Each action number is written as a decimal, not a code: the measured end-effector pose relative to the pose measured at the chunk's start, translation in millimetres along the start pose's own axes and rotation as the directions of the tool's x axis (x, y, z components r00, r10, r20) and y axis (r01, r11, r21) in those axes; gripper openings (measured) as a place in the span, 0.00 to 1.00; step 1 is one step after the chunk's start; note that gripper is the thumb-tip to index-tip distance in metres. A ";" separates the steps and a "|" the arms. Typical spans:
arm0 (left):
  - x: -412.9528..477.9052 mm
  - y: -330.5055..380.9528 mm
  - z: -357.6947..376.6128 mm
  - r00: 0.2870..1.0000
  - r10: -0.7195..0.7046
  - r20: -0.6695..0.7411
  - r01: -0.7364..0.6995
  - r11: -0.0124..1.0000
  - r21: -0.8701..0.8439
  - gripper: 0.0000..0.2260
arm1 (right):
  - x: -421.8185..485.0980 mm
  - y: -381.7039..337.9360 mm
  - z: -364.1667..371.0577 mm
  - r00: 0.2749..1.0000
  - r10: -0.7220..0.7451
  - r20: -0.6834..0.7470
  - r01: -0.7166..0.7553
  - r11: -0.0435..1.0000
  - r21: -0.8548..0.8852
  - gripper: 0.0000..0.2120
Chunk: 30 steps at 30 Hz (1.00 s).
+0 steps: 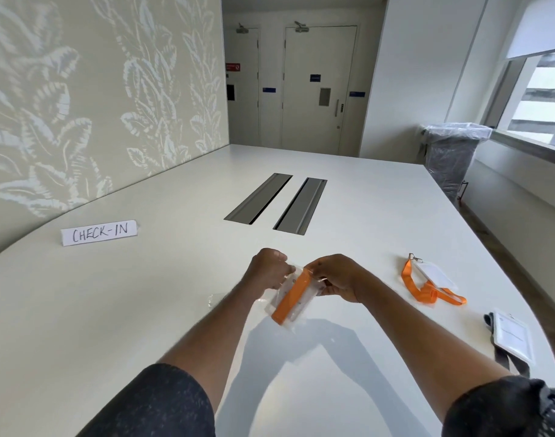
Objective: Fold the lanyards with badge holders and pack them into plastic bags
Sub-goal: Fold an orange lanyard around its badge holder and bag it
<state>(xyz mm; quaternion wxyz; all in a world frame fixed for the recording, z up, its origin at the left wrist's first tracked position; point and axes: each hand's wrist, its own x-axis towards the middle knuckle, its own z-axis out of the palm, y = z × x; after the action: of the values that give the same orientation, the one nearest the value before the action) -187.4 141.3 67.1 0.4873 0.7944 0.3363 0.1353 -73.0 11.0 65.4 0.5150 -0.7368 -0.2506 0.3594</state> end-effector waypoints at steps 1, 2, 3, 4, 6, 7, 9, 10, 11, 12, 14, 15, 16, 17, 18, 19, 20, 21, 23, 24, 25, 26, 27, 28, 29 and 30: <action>-2.1 -5.1 -4.7 1.000 -0.016 -0.003 0.016 1.000 -0.006 0.06 | 0.4 -0.1 5.3 1.000 -0.009 0.008 0.009 1.000 -0.010 0.08; -5.2 -9.9 -10.1 0.999 -0.035 -0.001 0.035 0.999 -0.002 0.07 | 0.6 0.0 11.1 0.999 -0.017 0.028 0.017 1.000 -0.012 0.06; -9.1 -15.3 -15.2 0.998 -0.063 -0.007 0.063 0.998 -0.017 0.07 | -0.1 0.1 17.6 0.998 -0.027 0.052 0.028 0.999 -0.020 0.05; -13.3 -18.6 -19.8 0.995 -0.099 -0.013 0.099 0.994 -0.050 0.05 | -0.3 0.6 22.7 0.997 -0.043 0.065 0.046 0.998 -0.046 0.05; -19.6 -28.4 -29.7 0.987 -0.160 -0.022 0.156 0.981 -0.111 0.03 | 0.5 1.7 36.9 0.995 -0.085 0.047 0.091 0.986 -0.139 0.06; -22.4 -33.7 -34.3 0.982 -0.186 -0.026 0.181 0.975 -0.131 0.05 | 1.3 2.7 44.4 0.994 -0.110 0.020 0.112 0.978 -0.178 0.05; -27.8 -42.4 -42.1 0.972 -0.233 -0.025 0.225 0.959 -0.171 0.08 | 4.1 5.3 59.2 0.989 -0.146 -0.034 0.134 0.963 -0.233 0.04; -29.8 -47.5 -46.2 0.968 -0.249 -0.026 0.240 0.953 -0.183 0.08 | 5.7 6.5 66.9 0.986 -0.157 -0.049 0.139 0.955 -0.263 0.04; -31.2 -52.6 -49.9 0.966 -0.257 -0.032 0.247 0.951 -0.185 0.08 | 7.5 7.7 74.1 0.985 -0.164 -0.057 0.140 0.945 -0.294 0.03; -31.8 -57.6 -53.4 0.965 -0.260 -0.042 0.250 0.953 -0.171 0.08 | 9.3 9.5 80.6 0.984 -0.166 -0.059 0.138 0.937 -0.322 0.03; -30.8 -67.9 -57.4 0.964 -0.253 -0.083 0.245 0.965 -0.091 0.09 | 11.6 13.6 90.9 0.984 -0.166 -0.064 0.131 0.920 -0.369 0.03; -29.8 -72.9 -58.6 0.966 -0.240 -0.101 0.237 0.971 -0.038 0.10 | 12.9 15.5 95.3 0.983 -0.169 -0.065 0.131 0.911 -0.392 0.02; -29.0 -77.3 -59.5 0.969 -0.220 -0.112 0.222 0.975 0.006 0.11 | 14.1 17.3 99.1 0.982 -0.175 -0.067 0.132 0.900 -0.415 0.02; -27.6 -81.3 -59.8 0.974 -0.194 -0.115 0.200 0.979 0.038 0.11 | 15.3 18.9 102.5 0.981 -0.183 -0.068 0.136 0.891 -0.434 0.03; -26.2 -85.3 -59.8 0.979 -0.172 -0.112 0.180 0.982 0.056 0.11 | 16.6 20.5 105.5 0.980 -0.188 -0.069 0.138 0.884 -0.446 0.03; -25.1 -88.7 -59.4 0.981 -0.161 -0.107 0.168 0.984 0.063 0.12 | 17.7 22.0 108.1 0.979 -0.192 -0.072 0.138 0.879 -0.457 0.03; -24.0 -91.4 -59.0 0.983 -0.158 -0.099 0.165 0.984 0.068 0.14 | 19.2 23.9 110.4 0.978 -0.193 -0.077 0.136 0.874 -0.467 0.03; -22.6 -93.4 -58.4 0.984 -0.155 -0.087 0.162 0.984 0.079 0.16 | 20.8 26.0 112.2 0.977 -0.195 -0.082 0.133 0.869 -0.477 0.03; -17.4 -95.6 -56.9 0.987 -0.146 -0.060 0.151 0.983 0.100 0.17 | 24.0 30.2 113.7 0.976 -0.195 -0.093 0.125 0.859 -0.496 0.03; -14.8 -95.7 -56.5 0.989 -0.138 -0.058 0.144 0.984 0.101 0.17 | 25.5 32.1 113.7 0.975 -0.198 -0.096 0.123 0.852 -0.510 0.03; -11.3 -95.5 -55.8 0.990 -0.126 -0.066 0.132 0.986 0.101 0.16 | 27.5 33.4 113.1 0.975 -0.201 -0.097 0.122 0.842 -0.525 0.03; -8.2 -95.0 -55.2 0.990 -0.110 -0.084 0.118 0.987 0.105 0.16 | 29.1 34.2 112.7 0.975 -0.203 -0.093 0.122 0.832 -0.541 0.04; -4.8 -94.2 -54.1 0.990 -0.091 -0.106 0.103 0.987 0.119 0.15 | 30.6 34.4 112.2 0.975 -0.205 -0.085 0.123 0.819 -0.561 0.04; -2.0 -92.5 -52.4 0.989 -0.074 -0.130 0.092 0.986 0.138 0.14 | 32.1 34.2 111.5 0.975 -0.208 -0.077 0.125 0.801 -0.585 0.06; 0.1 -89.9 -50.5 0.986 -0.055 -0.156 0.080 0.984 0.158 0.12 | 33.2 34.2 111.0 0.976 -0.208 -0.069 0.125 0.785 -0.607 0.07; 2.4 -86.6 -47.9 0.983 -0.032 -0.182 0.066 0.982 0.180 0.10 | 34.4 34.5 109.6 0.976 -0.206 -0.070 0.121 0.780 -0.614 0.08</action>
<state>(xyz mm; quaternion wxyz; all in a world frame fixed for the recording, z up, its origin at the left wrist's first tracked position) -246.5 201.5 15.3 0.3825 0.8124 0.4093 0.1621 -138.1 88.0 0.5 0.2967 -0.8603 -0.3807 0.1641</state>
